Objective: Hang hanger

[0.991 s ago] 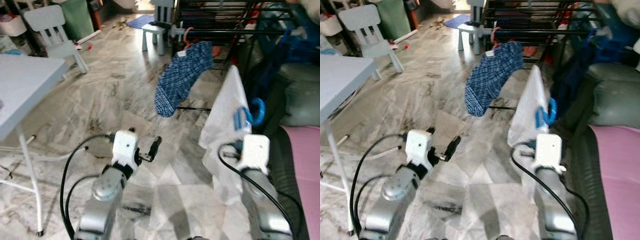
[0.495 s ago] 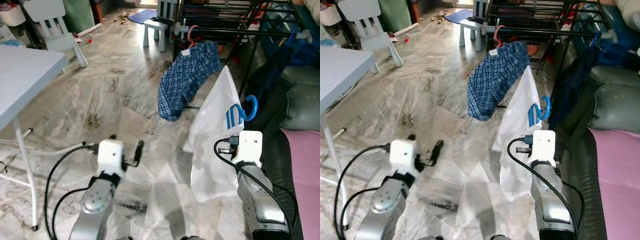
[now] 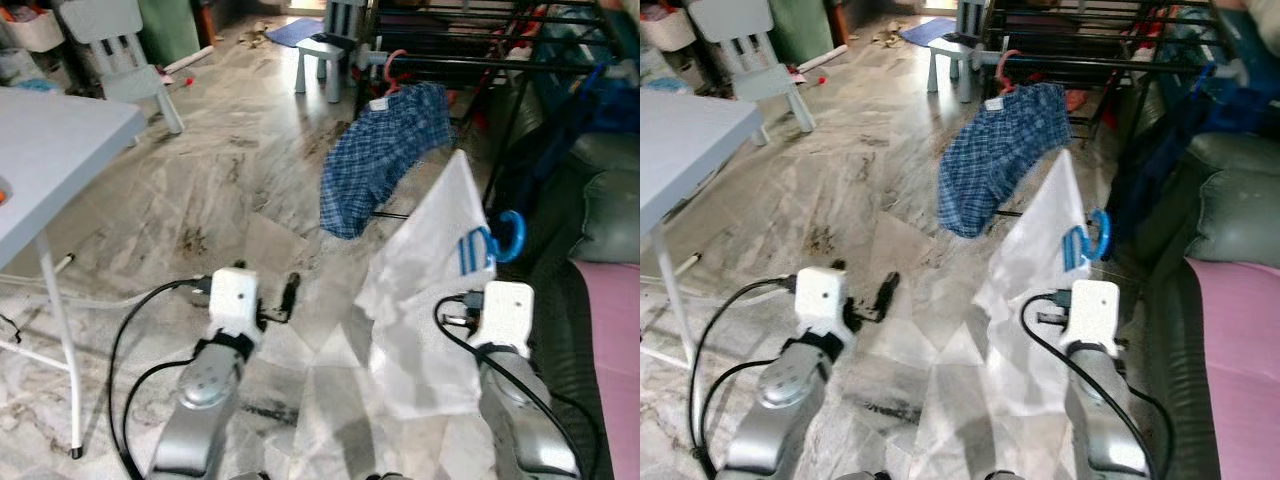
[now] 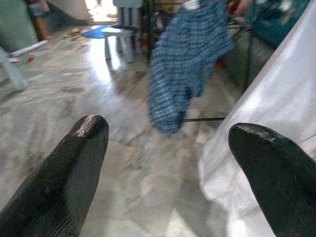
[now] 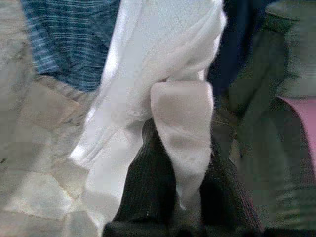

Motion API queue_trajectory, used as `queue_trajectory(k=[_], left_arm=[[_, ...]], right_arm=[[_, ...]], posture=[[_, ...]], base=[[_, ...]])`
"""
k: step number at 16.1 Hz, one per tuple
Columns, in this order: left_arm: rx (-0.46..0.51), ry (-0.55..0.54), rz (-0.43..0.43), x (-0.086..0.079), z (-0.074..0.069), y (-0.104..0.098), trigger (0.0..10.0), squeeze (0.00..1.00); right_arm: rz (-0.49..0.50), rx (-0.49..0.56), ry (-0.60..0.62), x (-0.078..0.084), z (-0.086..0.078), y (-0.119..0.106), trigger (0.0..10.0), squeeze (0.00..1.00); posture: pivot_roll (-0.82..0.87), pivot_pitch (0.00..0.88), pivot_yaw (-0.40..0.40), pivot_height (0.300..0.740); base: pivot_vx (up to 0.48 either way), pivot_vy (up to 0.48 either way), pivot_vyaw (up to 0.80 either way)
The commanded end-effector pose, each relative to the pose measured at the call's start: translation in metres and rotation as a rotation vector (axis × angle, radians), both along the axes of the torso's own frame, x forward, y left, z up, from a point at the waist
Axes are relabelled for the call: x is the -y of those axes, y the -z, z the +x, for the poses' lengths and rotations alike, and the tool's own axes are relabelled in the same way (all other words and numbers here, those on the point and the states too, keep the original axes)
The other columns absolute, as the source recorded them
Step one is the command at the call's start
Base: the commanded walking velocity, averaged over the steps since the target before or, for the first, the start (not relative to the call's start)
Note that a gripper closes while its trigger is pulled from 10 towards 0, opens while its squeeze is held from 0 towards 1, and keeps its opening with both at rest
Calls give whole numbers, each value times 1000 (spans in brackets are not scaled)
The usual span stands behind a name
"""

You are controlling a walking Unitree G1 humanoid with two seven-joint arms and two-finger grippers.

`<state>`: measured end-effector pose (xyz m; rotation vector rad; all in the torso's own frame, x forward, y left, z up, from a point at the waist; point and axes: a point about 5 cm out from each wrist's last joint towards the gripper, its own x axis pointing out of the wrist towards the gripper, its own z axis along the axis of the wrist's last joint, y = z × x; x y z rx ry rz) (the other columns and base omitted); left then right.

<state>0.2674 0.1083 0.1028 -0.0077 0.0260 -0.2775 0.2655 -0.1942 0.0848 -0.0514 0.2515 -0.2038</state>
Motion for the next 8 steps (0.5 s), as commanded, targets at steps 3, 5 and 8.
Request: queue_trajectory(k=[3, 5, 8], left_arm=[[-22, 6, -36, 1, 0, 1, 10000, 0], [-26, 5, -37, 0, -1, 2, 10000, 0], [-33, -7, -42, -3, -1, 3, 10000, 0]], right_arm=[[-13, 53, 25, 4, -1, -14, 10000, 0], [-7, 51, 15, 0, 0, -15, 10000, 0], [-3, 47, 2, -3, 1, -14, 10000, 0]], posture=[[-88, 109, 39, 740], [-81, 114, 34, 740], [-77, 113, 32, 740]], base=[[0, 0, -473], [0, 0, -800], [0, 80, -800]])
